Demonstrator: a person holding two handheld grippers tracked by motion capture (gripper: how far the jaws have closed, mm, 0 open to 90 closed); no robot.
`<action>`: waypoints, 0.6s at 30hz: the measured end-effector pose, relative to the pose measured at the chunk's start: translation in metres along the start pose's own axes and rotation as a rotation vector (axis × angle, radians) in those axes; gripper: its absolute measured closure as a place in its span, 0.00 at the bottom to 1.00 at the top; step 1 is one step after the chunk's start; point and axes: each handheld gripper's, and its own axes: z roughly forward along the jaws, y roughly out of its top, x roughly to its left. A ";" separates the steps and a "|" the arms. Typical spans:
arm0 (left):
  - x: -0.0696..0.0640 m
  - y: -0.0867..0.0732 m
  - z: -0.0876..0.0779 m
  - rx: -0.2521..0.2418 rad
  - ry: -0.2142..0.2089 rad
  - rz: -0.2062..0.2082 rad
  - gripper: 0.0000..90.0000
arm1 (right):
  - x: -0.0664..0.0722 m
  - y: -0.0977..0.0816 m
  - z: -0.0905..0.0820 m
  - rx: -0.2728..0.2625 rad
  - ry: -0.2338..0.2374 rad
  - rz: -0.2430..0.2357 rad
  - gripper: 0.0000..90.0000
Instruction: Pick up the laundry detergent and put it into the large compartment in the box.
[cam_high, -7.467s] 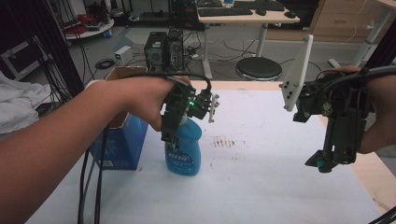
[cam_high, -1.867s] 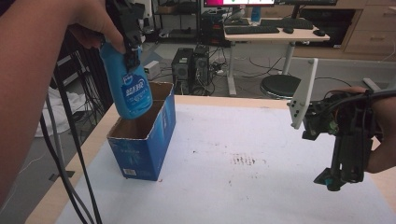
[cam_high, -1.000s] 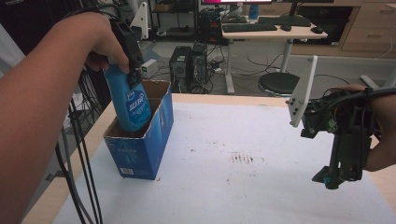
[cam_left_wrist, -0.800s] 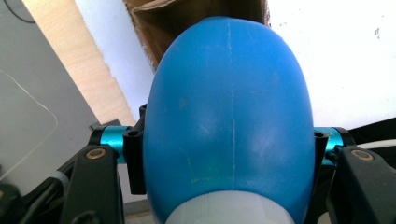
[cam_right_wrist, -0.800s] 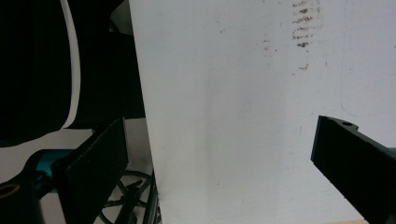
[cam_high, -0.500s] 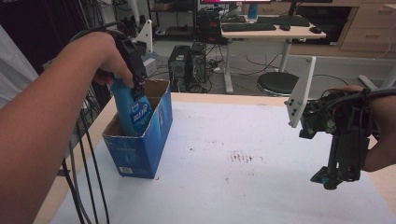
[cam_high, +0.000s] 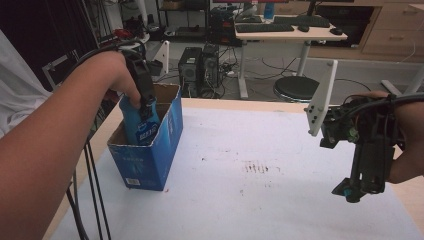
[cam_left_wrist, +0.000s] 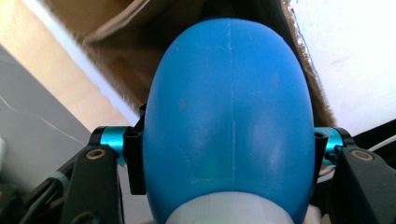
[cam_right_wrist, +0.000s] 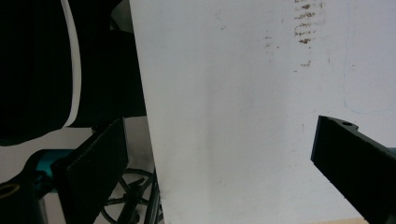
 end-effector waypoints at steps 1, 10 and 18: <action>0.000 0.000 0.000 0.000 0.000 0.000 0.43 | 0.000 0.000 0.000 0.001 0.000 0.000 0.04; -0.005 0.003 0.021 0.001 0.015 0.144 0.43 | -0.001 0.001 0.001 0.006 0.004 -0.001 0.04; -0.007 0.002 0.034 -0.012 0.019 0.257 0.43 | -0.002 0.004 0.001 0.010 0.004 -0.003 0.04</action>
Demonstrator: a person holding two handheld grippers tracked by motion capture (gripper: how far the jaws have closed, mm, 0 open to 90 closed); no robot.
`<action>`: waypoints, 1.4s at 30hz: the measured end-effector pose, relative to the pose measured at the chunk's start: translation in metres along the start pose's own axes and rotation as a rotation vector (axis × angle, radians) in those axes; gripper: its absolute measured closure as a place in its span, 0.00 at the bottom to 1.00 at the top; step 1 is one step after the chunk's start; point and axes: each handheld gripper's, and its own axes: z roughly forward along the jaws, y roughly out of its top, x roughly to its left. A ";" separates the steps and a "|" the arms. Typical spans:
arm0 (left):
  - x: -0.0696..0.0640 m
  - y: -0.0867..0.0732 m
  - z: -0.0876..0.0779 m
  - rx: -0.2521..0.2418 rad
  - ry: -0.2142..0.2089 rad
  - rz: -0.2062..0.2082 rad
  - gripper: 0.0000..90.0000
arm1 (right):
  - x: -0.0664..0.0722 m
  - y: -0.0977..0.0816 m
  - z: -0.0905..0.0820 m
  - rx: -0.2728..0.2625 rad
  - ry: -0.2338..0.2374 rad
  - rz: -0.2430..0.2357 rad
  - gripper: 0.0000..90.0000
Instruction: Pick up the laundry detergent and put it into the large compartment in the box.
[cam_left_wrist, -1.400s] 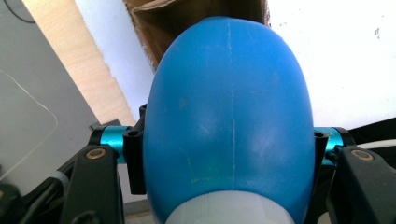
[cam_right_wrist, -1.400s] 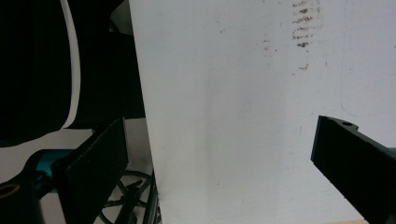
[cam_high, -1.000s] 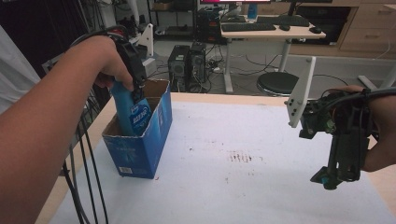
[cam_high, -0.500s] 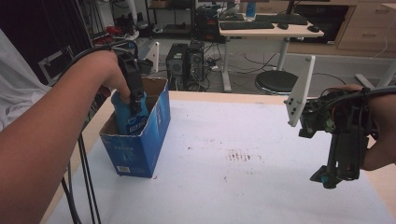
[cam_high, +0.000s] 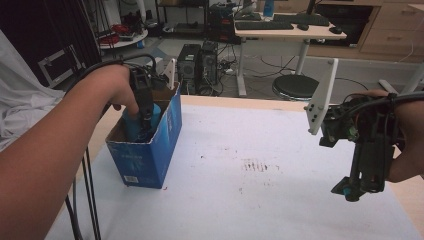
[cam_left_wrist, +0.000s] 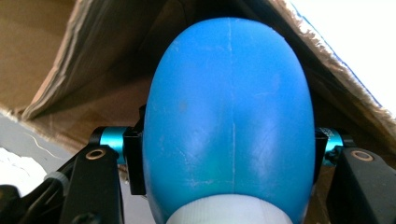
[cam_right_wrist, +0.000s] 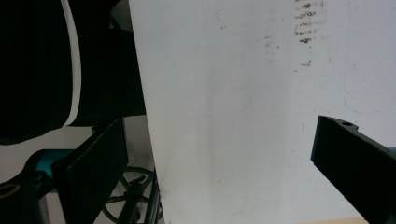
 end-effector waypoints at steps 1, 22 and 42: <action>0.000 0.000 0.002 -0.002 0.000 0.010 0.43 | 0.000 0.000 0.000 -0.001 -0.001 0.003 0.04; 0.000 -0.001 0.022 0.001 -0.036 0.077 0.42 | -0.001 0.003 0.002 0.005 0.002 0.003 0.04; -0.003 -0.003 0.013 -0.013 -0.044 0.068 0.33 | 0.001 0.001 0.001 -0.001 -0.001 0.003 0.04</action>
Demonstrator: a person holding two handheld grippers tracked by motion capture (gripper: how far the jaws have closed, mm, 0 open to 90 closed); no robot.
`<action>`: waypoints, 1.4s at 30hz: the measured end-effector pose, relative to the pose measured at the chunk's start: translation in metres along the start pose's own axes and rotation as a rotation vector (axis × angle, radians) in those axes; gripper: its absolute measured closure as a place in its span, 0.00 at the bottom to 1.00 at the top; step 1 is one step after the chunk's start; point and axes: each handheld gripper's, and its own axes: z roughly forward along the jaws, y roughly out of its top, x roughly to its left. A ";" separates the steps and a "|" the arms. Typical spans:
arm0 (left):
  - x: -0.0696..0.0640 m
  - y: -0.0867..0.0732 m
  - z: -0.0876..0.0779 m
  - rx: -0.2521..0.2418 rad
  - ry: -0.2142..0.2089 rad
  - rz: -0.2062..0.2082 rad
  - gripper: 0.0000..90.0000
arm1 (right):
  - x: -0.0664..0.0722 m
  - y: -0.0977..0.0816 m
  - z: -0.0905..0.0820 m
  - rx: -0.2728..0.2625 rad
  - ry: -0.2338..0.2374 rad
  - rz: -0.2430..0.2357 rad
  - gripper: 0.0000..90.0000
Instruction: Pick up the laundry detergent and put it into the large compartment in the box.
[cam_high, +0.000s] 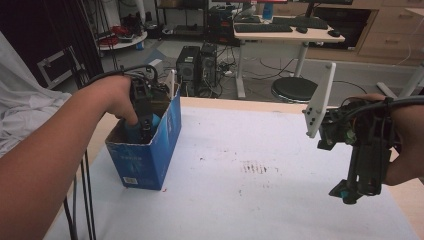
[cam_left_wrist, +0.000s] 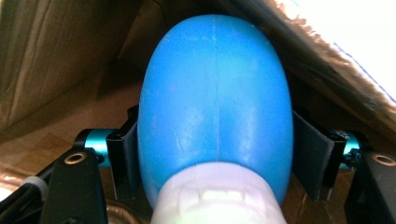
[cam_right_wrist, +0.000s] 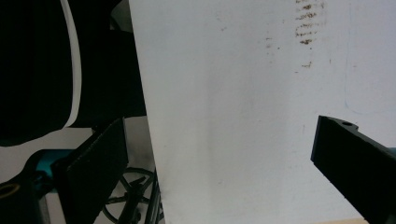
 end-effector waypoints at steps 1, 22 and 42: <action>0.000 0.000 -0.002 -0.007 0.000 -0.006 0.32 | 0.000 0.000 0.000 0.001 0.000 0.003 0.04; -0.009 -0.007 -0.049 -0.028 0.044 -0.041 0.18 | 0.000 0.002 0.002 0.000 0.005 -0.007 0.04; -0.030 0.005 -0.076 -0.039 0.066 -0.028 0.06 | 0.002 0.000 0.002 0.000 0.008 -0.007 0.04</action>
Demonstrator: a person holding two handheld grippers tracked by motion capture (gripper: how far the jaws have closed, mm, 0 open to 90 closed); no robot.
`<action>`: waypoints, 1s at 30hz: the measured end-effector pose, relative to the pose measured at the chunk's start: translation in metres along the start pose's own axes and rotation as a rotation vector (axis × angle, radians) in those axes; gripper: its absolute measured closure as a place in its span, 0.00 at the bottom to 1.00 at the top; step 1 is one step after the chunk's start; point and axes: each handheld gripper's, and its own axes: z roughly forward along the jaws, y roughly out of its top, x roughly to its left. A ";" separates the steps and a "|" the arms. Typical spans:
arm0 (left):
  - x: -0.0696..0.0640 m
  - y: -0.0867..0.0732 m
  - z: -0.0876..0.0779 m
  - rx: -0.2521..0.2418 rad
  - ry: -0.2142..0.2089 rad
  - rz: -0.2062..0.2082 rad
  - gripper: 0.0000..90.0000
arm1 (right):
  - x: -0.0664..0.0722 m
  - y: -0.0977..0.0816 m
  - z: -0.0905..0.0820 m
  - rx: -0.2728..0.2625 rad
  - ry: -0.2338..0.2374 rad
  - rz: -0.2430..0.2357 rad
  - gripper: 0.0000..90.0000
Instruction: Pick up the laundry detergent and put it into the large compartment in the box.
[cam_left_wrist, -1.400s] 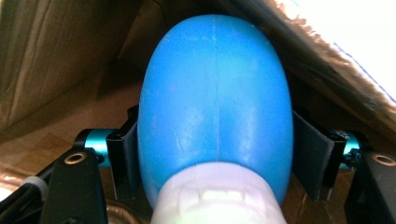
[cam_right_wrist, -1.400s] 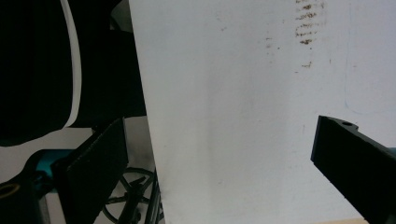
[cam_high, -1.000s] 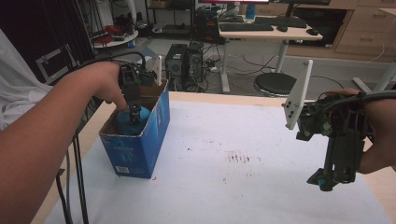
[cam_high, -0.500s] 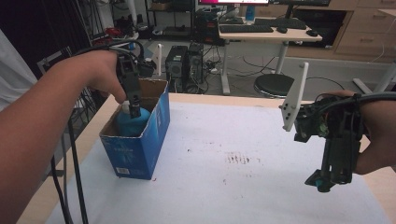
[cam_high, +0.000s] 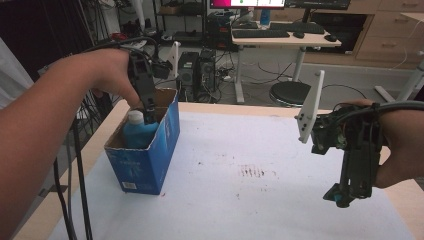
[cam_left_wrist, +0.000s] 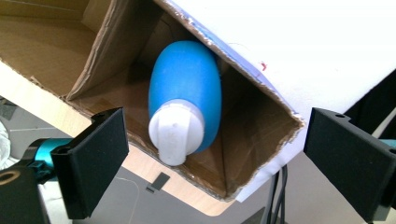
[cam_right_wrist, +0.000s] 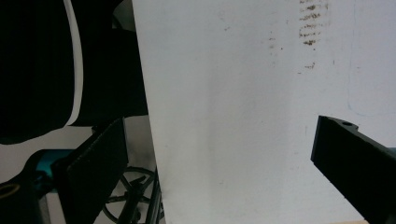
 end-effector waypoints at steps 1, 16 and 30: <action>-0.002 0.002 -0.001 -0.008 0.000 0.000 0.03 | 0.000 0.000 0.001 -0.001 0.002 0.000 0.04; -0.023 0.023 -0.011 -0.023 0.004 0.093 0.02 | -0.002 -0.003 0.001 0.000 0.006 0.003 0.04; -0.059 0.051 -0.017 -0.058 -0.026 0.300 0.02 | -0.003 0.002 0.001 0.011 0.007 0.011 0.04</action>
